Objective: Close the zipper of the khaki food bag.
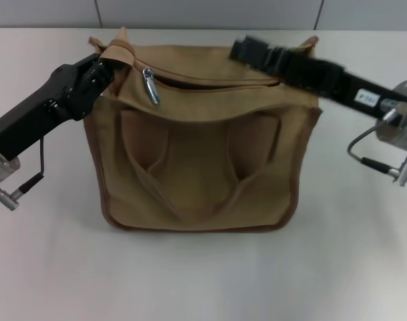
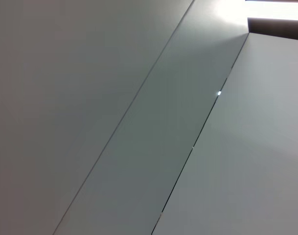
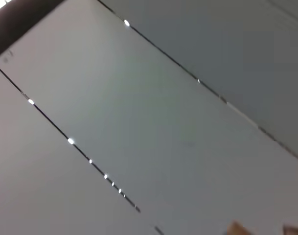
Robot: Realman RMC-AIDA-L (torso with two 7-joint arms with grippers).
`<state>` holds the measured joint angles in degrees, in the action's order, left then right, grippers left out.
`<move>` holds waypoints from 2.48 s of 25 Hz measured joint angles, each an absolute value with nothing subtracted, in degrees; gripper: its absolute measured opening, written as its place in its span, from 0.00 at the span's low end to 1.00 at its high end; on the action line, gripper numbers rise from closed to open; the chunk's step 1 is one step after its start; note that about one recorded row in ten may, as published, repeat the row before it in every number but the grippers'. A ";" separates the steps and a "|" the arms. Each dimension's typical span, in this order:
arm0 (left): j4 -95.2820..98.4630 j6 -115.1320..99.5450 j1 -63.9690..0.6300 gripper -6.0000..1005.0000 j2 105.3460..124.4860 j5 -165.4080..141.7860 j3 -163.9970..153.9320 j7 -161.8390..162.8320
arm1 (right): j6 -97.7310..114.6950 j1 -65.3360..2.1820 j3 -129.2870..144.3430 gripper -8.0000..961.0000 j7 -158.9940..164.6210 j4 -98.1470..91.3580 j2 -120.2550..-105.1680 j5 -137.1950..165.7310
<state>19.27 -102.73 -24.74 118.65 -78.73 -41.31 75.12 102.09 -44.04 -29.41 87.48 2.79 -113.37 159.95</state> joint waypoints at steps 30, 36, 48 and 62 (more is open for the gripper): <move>21.45 -103.35 -26.56 0.03 118.91 -78.69 -41.84 77.35 | 89.59 -50.02 -26.09 0.83 87.23 3.12 -119.08 159.67; 21.45 -103.35 -26.70 0.03 118.91 -78.62 -41.84 77.35 | 89.13 -50.39 -25.94 0.81 86.79 3.17 -119.09 159.70; 21.41 -103.36 -26.96 0.03 119.00 -78.43 -41.84 77.35 | 86.30 -49.87 -26.04 0.65 86.36 3.16 -119.14 159.57; 21.32 -104.11 -26.82 0.03 119.00 -78.31 -41.79 77.35 | 86.98 -49.09 -25.78 0.10 82.37 3.99 -119.18 159.78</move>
<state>21.32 -104.11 -26.82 119.00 -78.31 -41.79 77.35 86.98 -49.09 -25.78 82.37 3.99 -119.18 159.78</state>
